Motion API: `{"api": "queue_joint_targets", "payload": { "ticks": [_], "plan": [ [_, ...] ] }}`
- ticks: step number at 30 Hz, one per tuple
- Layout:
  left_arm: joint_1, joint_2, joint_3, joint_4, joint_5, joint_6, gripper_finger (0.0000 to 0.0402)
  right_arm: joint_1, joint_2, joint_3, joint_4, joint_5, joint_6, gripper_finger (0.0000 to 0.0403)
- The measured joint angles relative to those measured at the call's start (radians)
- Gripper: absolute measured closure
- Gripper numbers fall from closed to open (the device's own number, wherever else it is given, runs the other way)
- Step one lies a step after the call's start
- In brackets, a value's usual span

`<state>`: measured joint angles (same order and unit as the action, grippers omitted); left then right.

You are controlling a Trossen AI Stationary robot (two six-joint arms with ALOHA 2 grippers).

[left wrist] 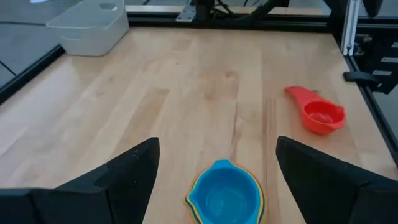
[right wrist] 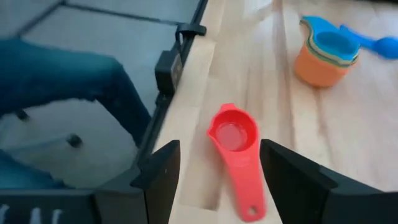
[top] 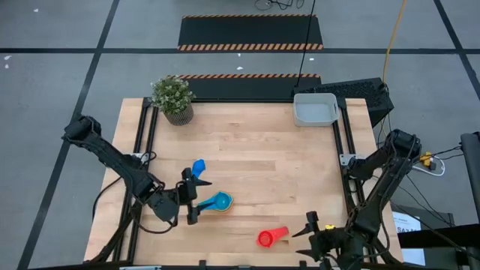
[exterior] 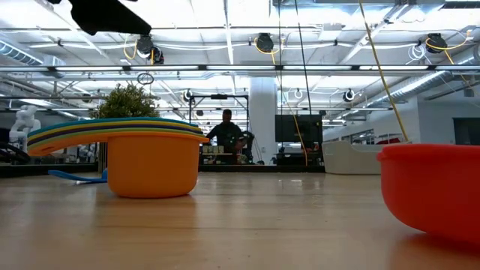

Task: Nest measuring cups in basket
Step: Stack the red measuring cup on the light blue measuring cup

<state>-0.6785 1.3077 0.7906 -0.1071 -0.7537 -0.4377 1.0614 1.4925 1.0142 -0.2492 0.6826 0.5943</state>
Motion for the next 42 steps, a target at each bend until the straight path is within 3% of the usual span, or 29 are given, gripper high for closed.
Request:
{"api": "queue_joint_targets", "payload": {
  "ticks": [6,16,28,42],
  "plan": [
    [-0.005,0.067,0.000,0.054,-0.003,-0.015,0.0076,0.001,0.031,-0.023,0.094,-0.002,0.141,0.0190],
    [-0.021,0.186,0.000,0.165,-0.030,-0.013,0.0076,0.001,0.155,-0.023,0.170,-0.004,0.191,0.0190],
    [-0.039,0.245,0.000,0.318,-0.061,-0.019,0.0076,-0.052,0.336,-0.023,0.155,0.025,0.126,0.0190],
    [-0.076,0.285,0.000,0.345,-0.065,-0.041,0.0076,-0.141,0.402,-0.022,0.096,0.051,0.018,0.0190]
  ]
}}
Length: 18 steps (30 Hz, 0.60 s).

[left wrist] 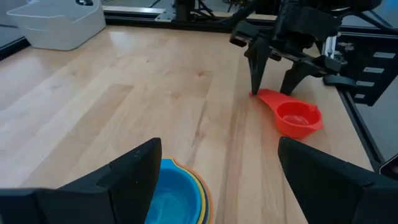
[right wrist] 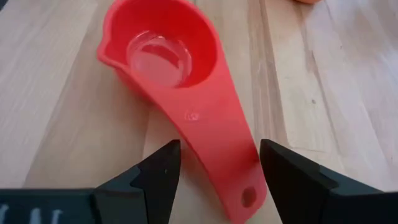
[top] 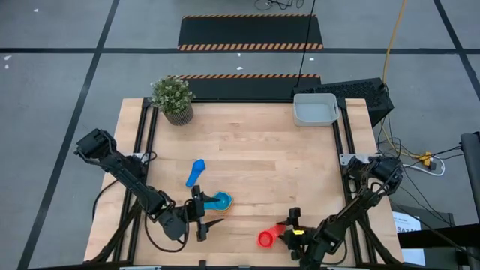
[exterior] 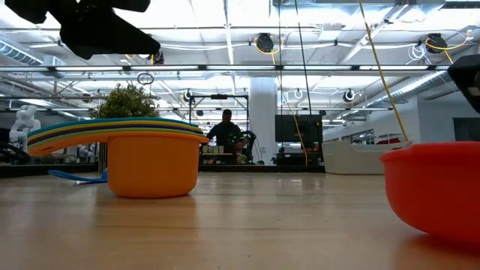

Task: Nest measuring cups in basket
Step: Stack the red measuring cup on the light blue measuring cup

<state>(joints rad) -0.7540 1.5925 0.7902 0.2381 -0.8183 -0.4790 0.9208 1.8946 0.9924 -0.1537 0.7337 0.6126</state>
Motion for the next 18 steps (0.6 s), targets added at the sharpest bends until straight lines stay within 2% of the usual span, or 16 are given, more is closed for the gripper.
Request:
{"api": "queue_joint_targets", "payload": {
  "ticks": [6,9,13,18],
  "plan": [
    [0.000,0.000,0.000,-0.002,-0.001,0.007,0.0076,-0.031,0.004,0.000,0.010,0.002,-0.014,0.0193],
    [0.000,0.000,0.000,-0.003,-0.001,0.013,0.0076,-0.037,0.006,0.000,0.024,-0.001,-0.053,0.0208],
    [-0.001,0.000,0.000,-0.013,-0.001,0.013,0.0076,-0.038,0.007,0.000,0.025,-0.002,-0.057,0.0253],
    [0.000,0.000,0.000,-0.025,-0.001,0.013,0.0076,-0.039,0.008,-0.001,0.022,-0.002,-0.058,0.0328]
  ]
}}
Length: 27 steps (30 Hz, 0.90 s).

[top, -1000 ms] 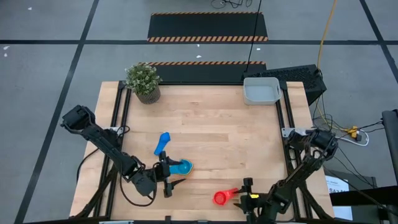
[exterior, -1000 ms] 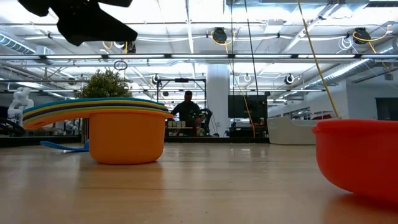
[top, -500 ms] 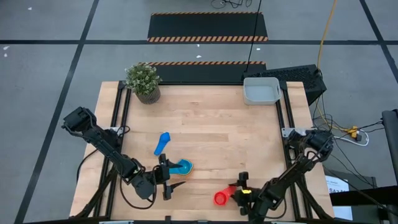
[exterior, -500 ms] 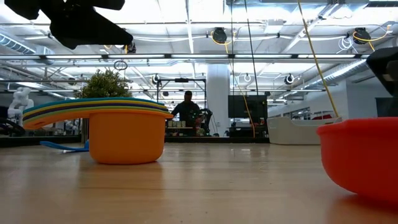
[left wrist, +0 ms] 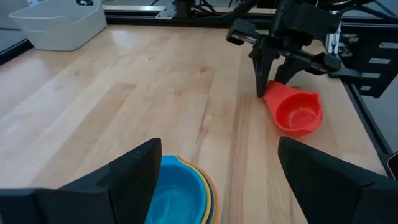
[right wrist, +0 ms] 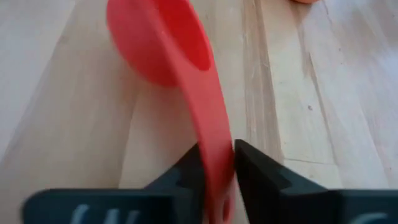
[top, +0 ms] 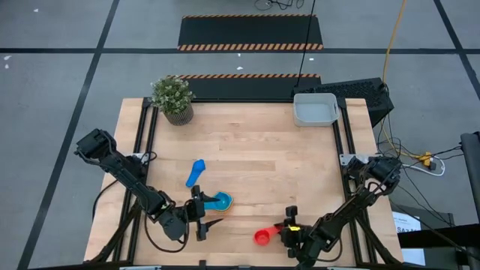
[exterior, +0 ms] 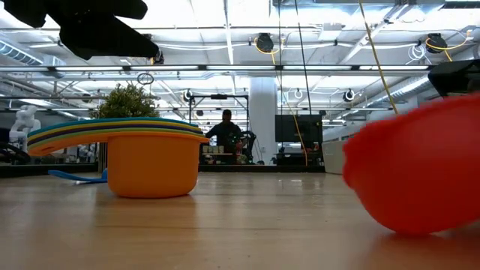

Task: Nest measuring cups in basket
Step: Stack the red measuring cup on the light blue measuring cup

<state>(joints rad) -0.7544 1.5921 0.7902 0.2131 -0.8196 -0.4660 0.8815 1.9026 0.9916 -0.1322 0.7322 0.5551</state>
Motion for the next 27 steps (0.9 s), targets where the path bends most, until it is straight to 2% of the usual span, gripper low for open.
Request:
{"api": "queue_joint_targets", "payload": {
  "ticks": [4,6,11,22,27],
  "plan": [
    [0.001,0.000,0.000,0.000,0.000,0.014,0.0076,-0.013,0.000,-0.001,-0.004,0.000,0.000,0.0384],
    [0.001,0.000,0.000,0.000,0.000,0.025,0.0076,-0.023,0.000,-0.001,-0.003,0.000,0.000,0.0397],
    [0.001,0.000,0.000,-0.002,0.000,0.079,0.0076,-0.060,-0.030,-0.002,-0.005,0.001,-0.021,0.0398],
    [0.004,-0.001,0.000,-0.008,-0.042,0.186,0.0076,-0.210,-0.243,-0.002,-0.006,0.058,-0.287,0.0402],
    [0.007,-0.003,0.000,-0.006,-0.063,0.245,0.0076,-0.254,-0.379,-0.080,0.136,0.057,-0.413,0.0402]
  ]
}}
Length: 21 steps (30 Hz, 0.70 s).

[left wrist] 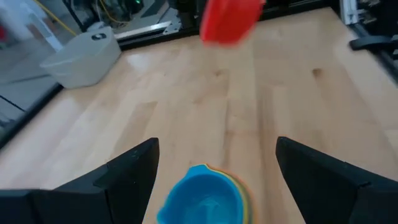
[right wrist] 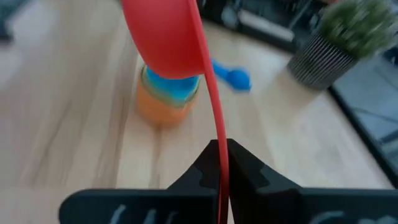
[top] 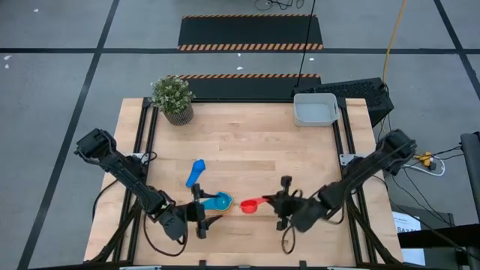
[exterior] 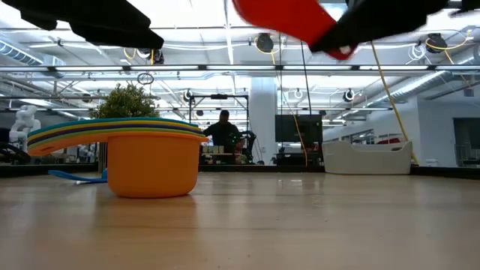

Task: Nest measuring cups in basket
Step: Stack the red measuring cup on the light blue measuring cup

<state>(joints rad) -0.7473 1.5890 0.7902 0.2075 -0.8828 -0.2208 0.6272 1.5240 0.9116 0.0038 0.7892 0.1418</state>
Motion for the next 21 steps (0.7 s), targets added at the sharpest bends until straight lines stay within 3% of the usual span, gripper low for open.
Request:
{"api": "queue_joint_targets", "payload": {
  "ticks": [5,11,16,21],
  "plan": [
    [0.019,-0.002,0.000,0.006,-0.062,0.071,0.0076,-0.037,-0.147,-0.193,0.423,-0.011,-0.133,0.0402],
    [0.093,-0.015,0.000,0.055,-0.068,0.130,0.0076,-0.119,-0.240,-0.393,0.917,-0.114,-0.227,0.0403],
    [0.194,-0.015,0.000,0.207,0.049,0.191,0.0076,-0.222,-0.257,-0.456,1.099,-0.266,-0.235,0.0403],
    [0.272,-0.015,0.000,0.381,0.147,0.269,0.0076,-0.331,-0.257,-0.459,1.143,-0.498,-0.186,0.0403]
  ]
}}
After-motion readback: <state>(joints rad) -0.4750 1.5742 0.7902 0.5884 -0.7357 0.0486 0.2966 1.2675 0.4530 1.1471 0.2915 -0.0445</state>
